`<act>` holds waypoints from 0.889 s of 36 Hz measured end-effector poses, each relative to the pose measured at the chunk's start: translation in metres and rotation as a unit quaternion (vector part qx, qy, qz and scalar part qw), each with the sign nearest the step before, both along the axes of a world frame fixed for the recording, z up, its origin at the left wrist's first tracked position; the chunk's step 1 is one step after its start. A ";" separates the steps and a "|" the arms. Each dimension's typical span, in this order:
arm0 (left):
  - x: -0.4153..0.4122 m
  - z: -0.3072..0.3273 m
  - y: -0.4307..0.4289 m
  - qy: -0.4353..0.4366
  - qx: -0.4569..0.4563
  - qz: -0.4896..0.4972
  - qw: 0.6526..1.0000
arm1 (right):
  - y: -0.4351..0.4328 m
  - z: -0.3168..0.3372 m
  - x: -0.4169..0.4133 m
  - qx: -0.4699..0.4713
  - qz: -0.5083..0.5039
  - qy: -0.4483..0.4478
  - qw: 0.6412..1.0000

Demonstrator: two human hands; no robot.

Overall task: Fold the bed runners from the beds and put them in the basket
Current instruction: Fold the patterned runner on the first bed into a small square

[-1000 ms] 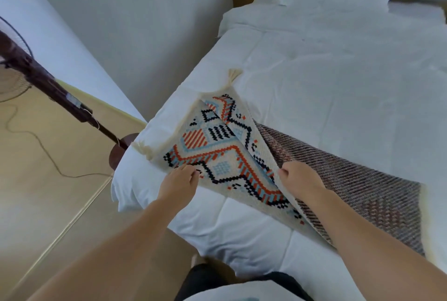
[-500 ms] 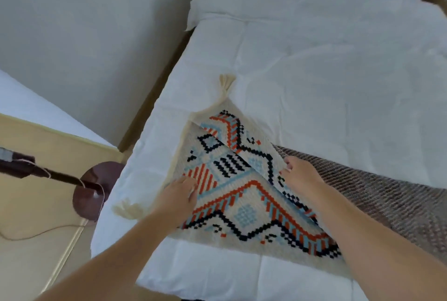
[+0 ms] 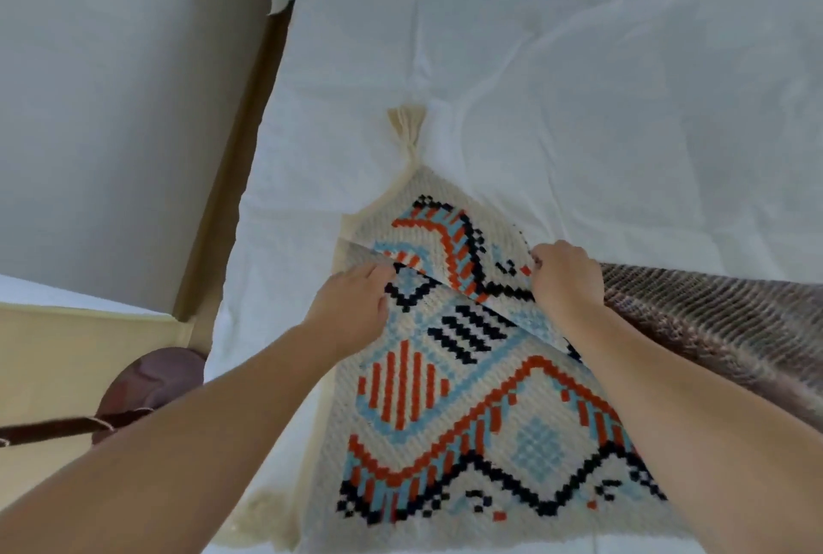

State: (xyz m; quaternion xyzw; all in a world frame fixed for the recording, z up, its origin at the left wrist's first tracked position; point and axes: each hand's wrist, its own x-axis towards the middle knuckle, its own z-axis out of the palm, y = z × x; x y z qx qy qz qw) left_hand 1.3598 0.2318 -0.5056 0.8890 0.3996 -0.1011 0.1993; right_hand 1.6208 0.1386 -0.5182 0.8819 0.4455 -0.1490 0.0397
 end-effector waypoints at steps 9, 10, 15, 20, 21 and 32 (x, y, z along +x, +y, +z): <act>0.150 -0.045 0.128 0.030 0.094 -0.143 0.985 | -0.002 -0.024 -0.003 0.053 -0.043 0.078 0.995; 0.160 -0.051 0.136 0.036 0.097 -0.148 0.984 | -0.003 -0.026 -0.002 0.053 -0.048 0.083 0.994; 0.189 -0.074 0.152 0.101 0.037 -0.153 0.982 | -0.010 -0.039 0.009 0.045 -0.081 0.090 0.992; 0.180 -0.072 0.155 0.111 0.052 -0.161 0.979 | -0.017 -0.040 0.007 0.017 -0.098 0.082 0.992; 0.176 -0.068 0.155 0.111 0.049 -0.160 0.980 | -0.019 -0.039 0.007 0.005 -0.099 0.084 0.992; 0.081 -0.020 0.140 0.007 -0.005 -0.073 0.997 | -0.050 0.009 0.008 -0.082 -0.054 0.088 0.991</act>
